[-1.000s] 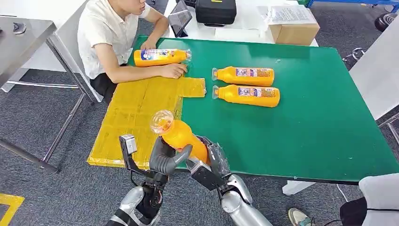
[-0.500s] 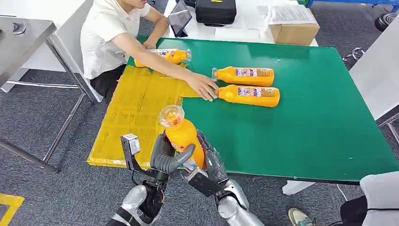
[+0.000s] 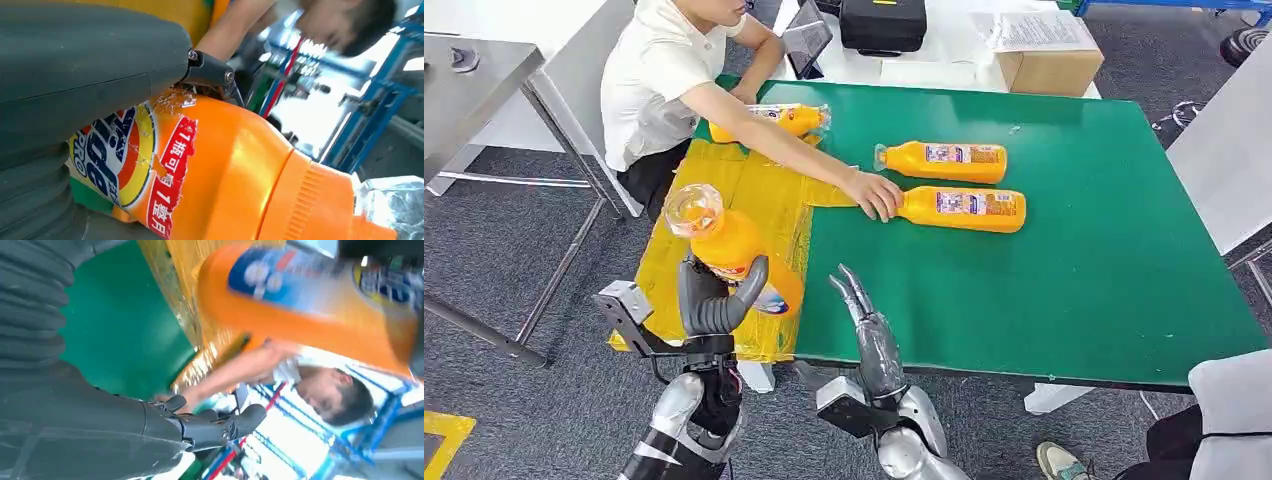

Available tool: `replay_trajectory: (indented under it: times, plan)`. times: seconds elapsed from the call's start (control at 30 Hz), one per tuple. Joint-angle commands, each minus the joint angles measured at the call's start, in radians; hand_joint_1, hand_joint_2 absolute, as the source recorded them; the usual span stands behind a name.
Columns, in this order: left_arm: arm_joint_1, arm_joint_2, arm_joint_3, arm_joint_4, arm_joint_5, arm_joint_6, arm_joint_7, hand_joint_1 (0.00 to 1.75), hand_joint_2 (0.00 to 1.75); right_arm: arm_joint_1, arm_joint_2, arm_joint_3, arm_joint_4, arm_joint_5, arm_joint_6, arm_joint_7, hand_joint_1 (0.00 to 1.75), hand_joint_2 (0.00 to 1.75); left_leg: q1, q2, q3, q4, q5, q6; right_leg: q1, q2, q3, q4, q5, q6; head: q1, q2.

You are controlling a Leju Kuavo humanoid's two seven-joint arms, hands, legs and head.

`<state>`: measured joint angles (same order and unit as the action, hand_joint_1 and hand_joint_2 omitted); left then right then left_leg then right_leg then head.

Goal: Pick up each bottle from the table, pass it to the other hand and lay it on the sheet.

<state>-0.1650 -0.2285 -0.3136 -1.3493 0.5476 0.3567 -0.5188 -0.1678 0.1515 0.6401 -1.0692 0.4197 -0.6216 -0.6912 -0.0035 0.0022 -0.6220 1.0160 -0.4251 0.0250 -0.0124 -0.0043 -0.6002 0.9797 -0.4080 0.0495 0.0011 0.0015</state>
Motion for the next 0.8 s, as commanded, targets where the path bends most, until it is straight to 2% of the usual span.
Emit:
replay_trajectory:
  times: [0.03,0.1,0.17,0.2,0.27,0.3,0.37,0.5,0.6,0.63,0.8]
  plan:
    - [-0.036,0.085,-0.047,0.065,-0.404,0.138,-0.049,1.75,1.75,0.084,-0.016,-0.134,-0.177,-0.14,0.098,0.001,0.0,0.0,0.0,-0.003,0.004,-0.001,-0.001,-0.001,0.0,-0.002,0.004,-0.001,-0.002,-0.001,0.0,0.0]
    - [-0.041,0.094,-0.06,0.069,-0.442,0.151,-0.039,1.75,1.75,0.085,-0.015,-0.148,-0.185,-0.13,0.08,-0.006,0.0,0.0,0.0,-0.001,0.002,-0.001,0.0,-0.001,0.0,-0.001,0.001,0.0,-0.001,-0.001,0.0,0.0]
    - [-0.06,0.119,-0.094,0.11,-0.608,0.2,0.045,1.75,1.75,0.098,0.006,-0.203,-0.206,-0.133,0.019,-0.007,0.0,0.0,-0.001,-0.004,0.002,-0.001,0.0,-0.001,0.0,-0.003,0.003,0.0,-0.002,-0.002,0.0,0.0]
    - [-0.059,0.116,-0.086,0.111,-0.613,0.197,0.046,1.75,1.75,0.098,0.005,-0.207,-0.205,-0.133,0.02,-0.007,0.0,0.0,0.0,-0.004,0.004,-0.001,-0.001,-0.002,0.0,-0.003,0.005,0.0,-0.002,-0.002,0.0,0.0]
    - [-0.093,0.143,-0.117,0.182,-0.812,0.254,0.123,1.75,1.75,0.108,0.009,-0.217,-0.265,-0.159,-0.034,-0.007,0.0,0.0,-0.001,-0.001,0.002,-0.001,0.0,-0.001,-0.001,-0.001,0.002,-0.001,-0.001,-0.001,0.0,0.0]
    - [-0.096,0.139,-0.107,0.188,-0.815,0.249,0.122,1.75,1.75,0.106,0.008,-0.217,-0.263,-0.161,-0.034,-0.007,0.0,0.0,0.0,-0.003,0.004,-0.001,-0.001,-0.002,0.0,-0.002,0.004,-0.001,-0.002,-0.002,0.0,0.0]
    - [-0.138,0.16,-0.134,0.252,-0.986,0.225,0.228,1.75,1.75,0.11,0.001,-0.206,-0.314,-0.172,-0.052,-0.007,0.0,0.0,-0.001,-0.003,0.002,-0.001,0.0,-0.001,-0.001,-0.003,0.002,0.0,-0.001,-0.002,0.0,0.0]
    - [-0.157,0.148,-0.105,0.285,-1.016,0.192,0.241,1.75,1.75,0.112,0.002,-0.206,-0.328,-0.173,-0.047,-0.007,0.0,0.0,0.0,-0.002,0.002,-0.001,0.0,-0.001,0.0,-0.001,0.001,0.0,-0.001,-0.001,0.0,0.0]
    - [-0.213,0.155,-0.136,0.35,-1.142,0.109,0.34,1.75,1.75,0.107,0.004,-0.203,-0.328,-0.177,-0.041,-0.007,0.0,0.0,0.0,-0.002,0.002,-0.001,0.0,-0.001,0.0,-0.002,0.001,0.0,-0.001,-0.001,0.0,0.0]
    - [-0.248,0.153,-0.148,0.395,-1.17,0.056,0.375,1.75,1.75,0.104,0.007,-0.209,-0.309,-0.17,-0.027,-0.007,0.0,1.75,0.0,-0.002,0.001,-0.001,0.0,-0.001,0.0,-0.002,0.001,0.0,0.0,-0.001,0.0,0.0]
    - [-0.331,0.134,-0.159,0.517,-1.216,-0.032,0.408,1.75,1.75,0.099,0.023,-0.226,-0.271,-0.185,0.011,-0.007,0.0,1.75,0.0,-0.002,0.002,-0.001,0.0,-0.001,0.0,-0.002,0.002,-0.001,-0.001,-0.001,0.001,0.0]
